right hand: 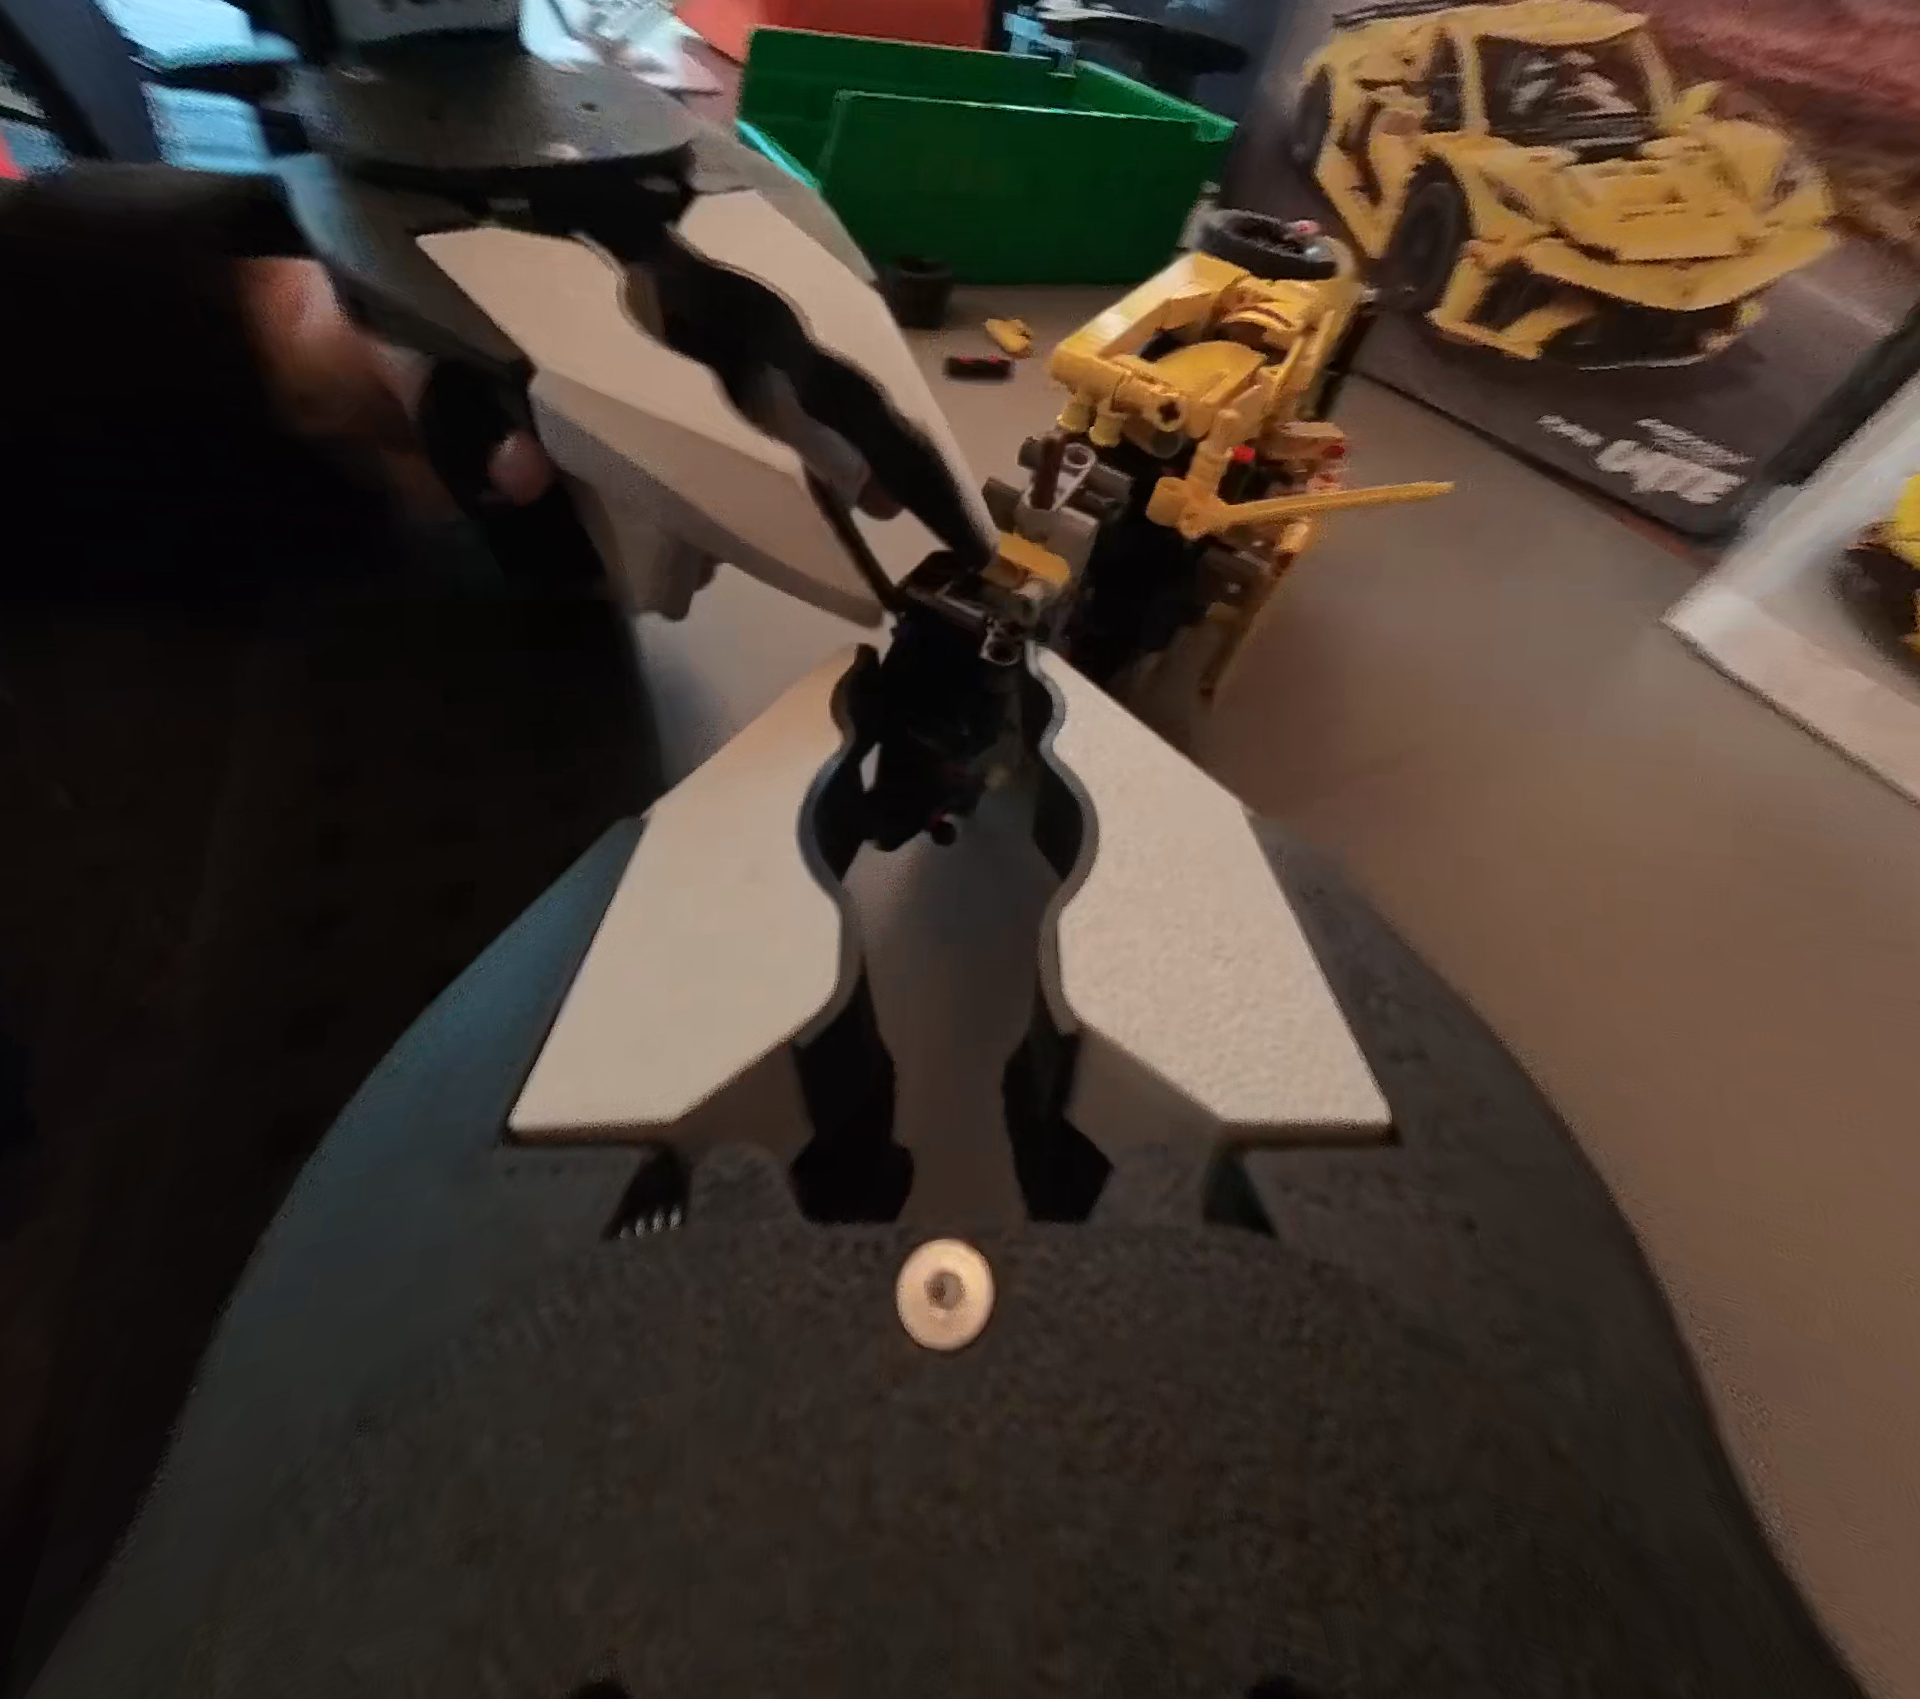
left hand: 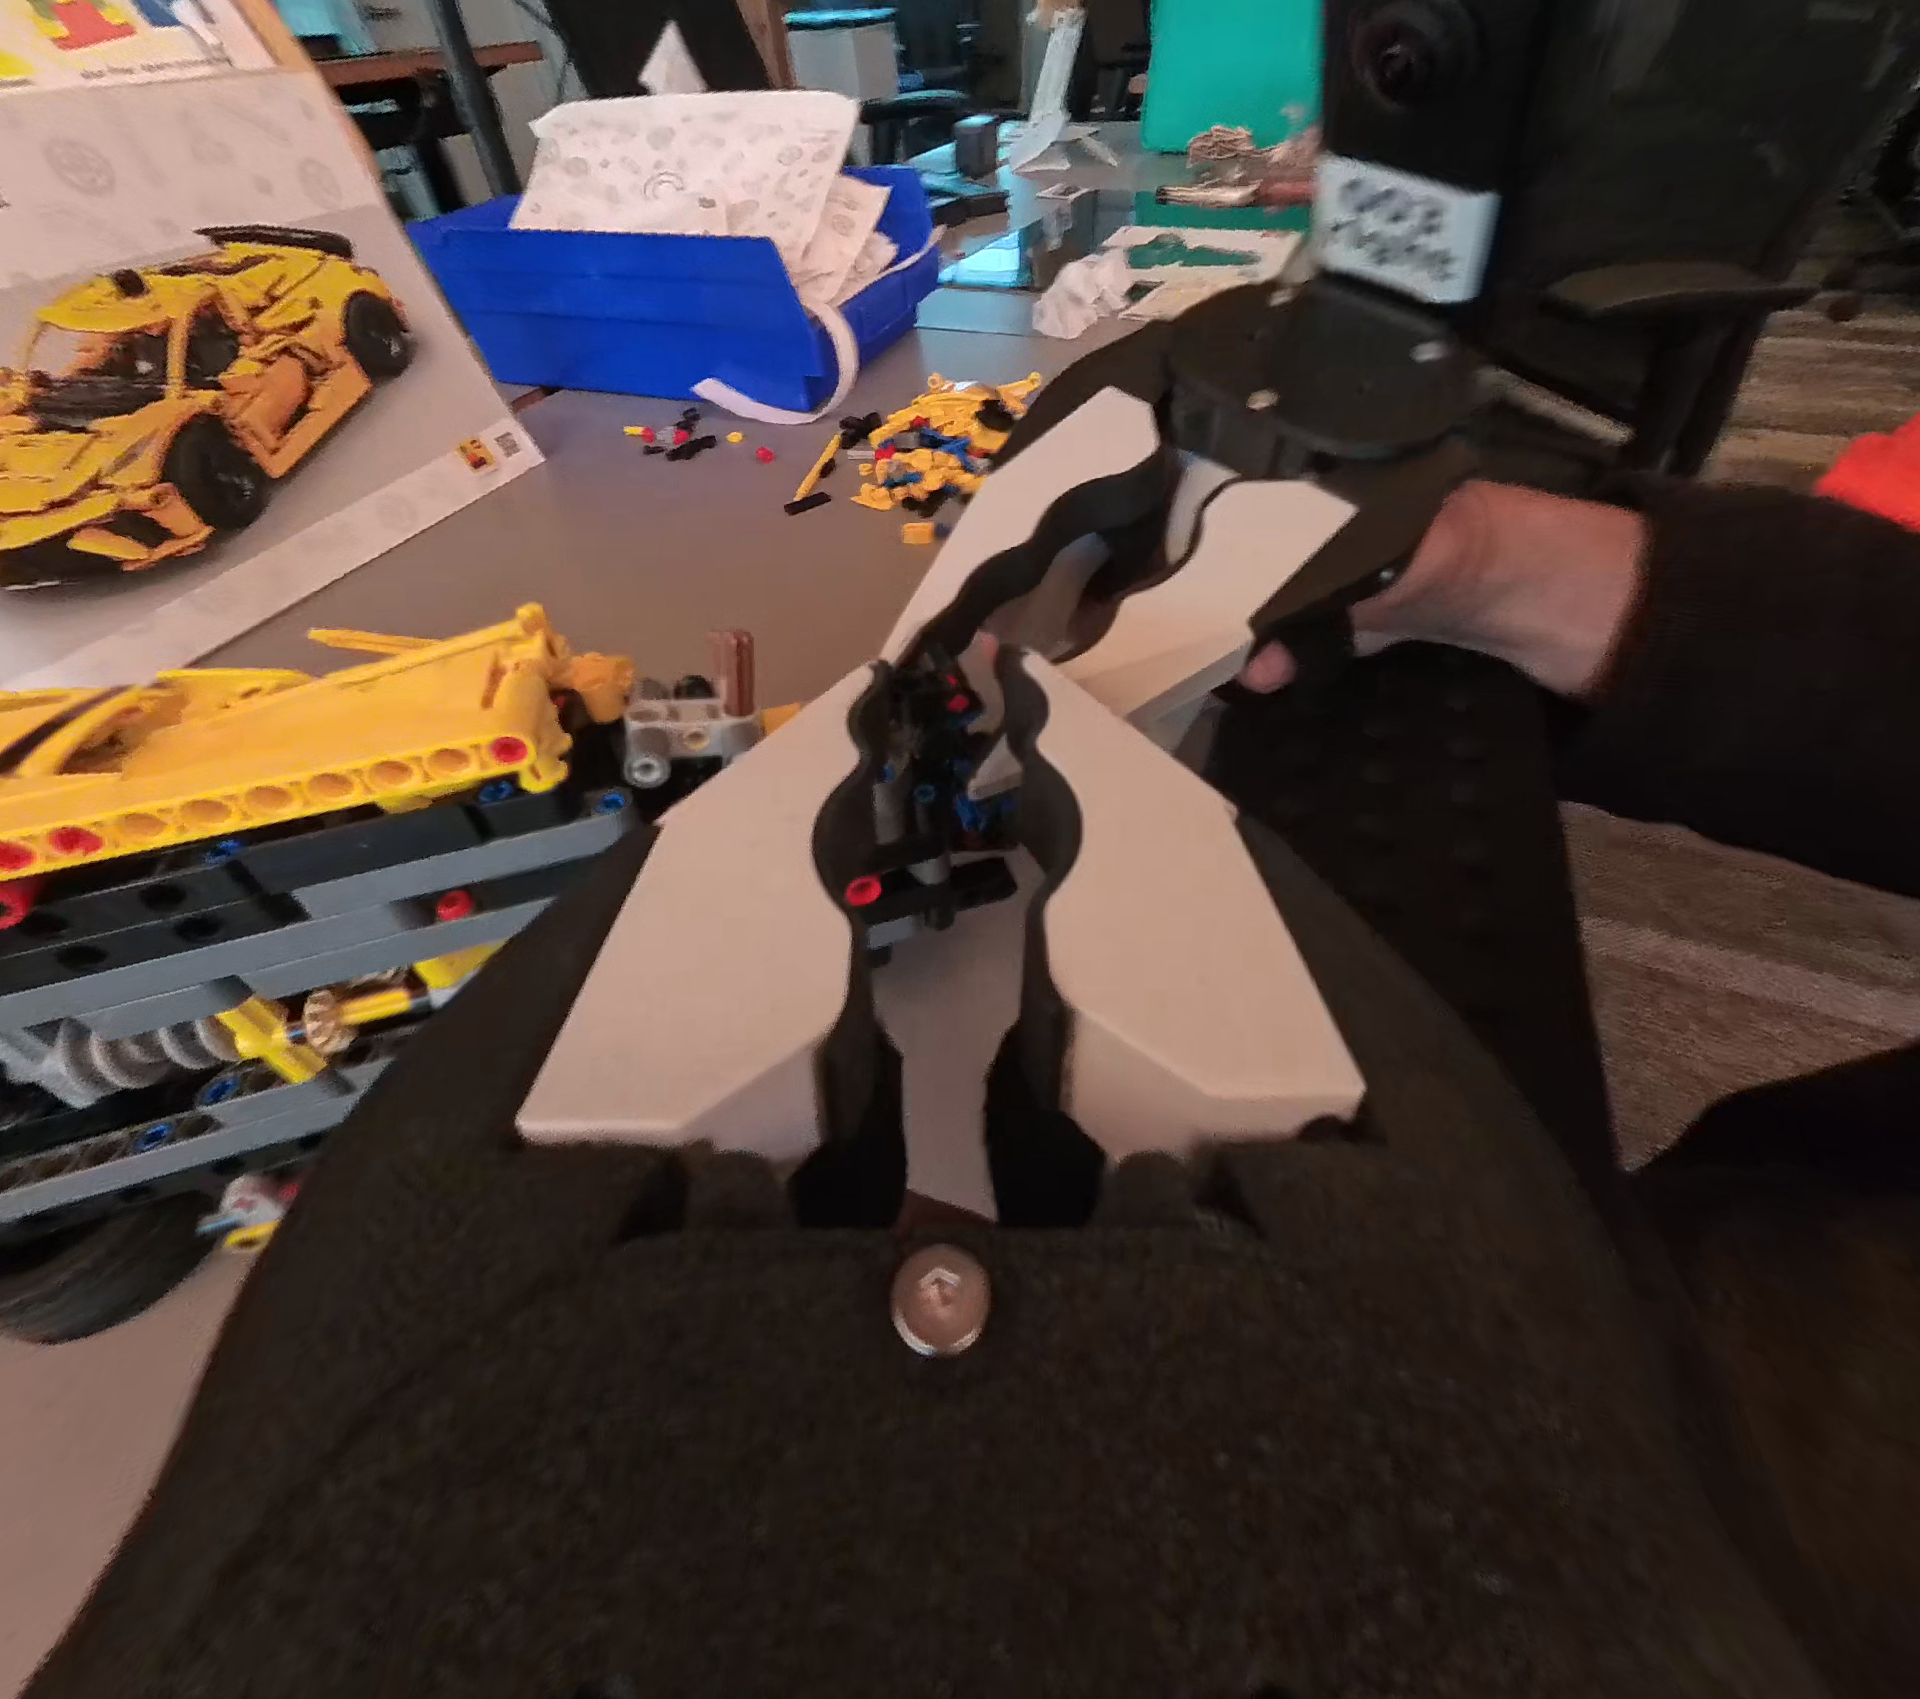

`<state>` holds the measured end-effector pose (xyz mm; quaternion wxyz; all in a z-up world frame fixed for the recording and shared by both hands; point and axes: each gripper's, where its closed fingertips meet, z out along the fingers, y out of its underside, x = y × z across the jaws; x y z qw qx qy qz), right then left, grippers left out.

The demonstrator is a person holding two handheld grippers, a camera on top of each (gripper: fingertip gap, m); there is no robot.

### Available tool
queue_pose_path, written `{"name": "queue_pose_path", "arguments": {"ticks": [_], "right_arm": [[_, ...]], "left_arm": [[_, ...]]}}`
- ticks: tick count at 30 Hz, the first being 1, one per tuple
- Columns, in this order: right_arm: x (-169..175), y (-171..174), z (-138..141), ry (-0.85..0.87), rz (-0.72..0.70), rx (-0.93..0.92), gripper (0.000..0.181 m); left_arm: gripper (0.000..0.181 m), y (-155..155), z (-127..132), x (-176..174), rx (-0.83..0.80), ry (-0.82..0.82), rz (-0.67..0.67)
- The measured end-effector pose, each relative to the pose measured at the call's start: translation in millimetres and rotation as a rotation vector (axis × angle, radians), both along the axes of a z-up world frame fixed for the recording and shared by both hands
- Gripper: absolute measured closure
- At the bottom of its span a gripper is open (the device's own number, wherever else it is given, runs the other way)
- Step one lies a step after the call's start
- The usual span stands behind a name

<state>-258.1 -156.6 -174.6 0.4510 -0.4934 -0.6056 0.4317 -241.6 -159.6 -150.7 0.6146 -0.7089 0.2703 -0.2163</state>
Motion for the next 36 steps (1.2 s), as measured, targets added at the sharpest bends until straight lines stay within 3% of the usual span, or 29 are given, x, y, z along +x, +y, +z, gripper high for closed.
{"name": "queue_pose_path", "arguments": {"ticks": [3, 8, 10, 21, 36], "right_arm": [[3, -10, 2, -0.020, 0.157, -0.082, 0.150], [4, -13, 1, -0.081, 0.345, -0.128, 0.151], [8, -13, 0, -0.107, 0.404, -0.133, 0.162], [2, -5, 10, 0.014, 0.438, -0.212, 0.166], [5, -21, 8, 0.023, 0.577, -0.278, 0.179]], "left_arm": [[0.154, -7, 9, -4, -0.039, -0.113, -0.065], [0.151, -6, -3, -1, -0.018, 0.005, -0.058], [0.152, -4, -10, -2, -0.025, 0.048, -0.049], [0.159, -7, -10, -9, -0.024, 0.059, -0.057], [0.165, -18, -13, -7, -0.002, 0.106, -0.094]]}}
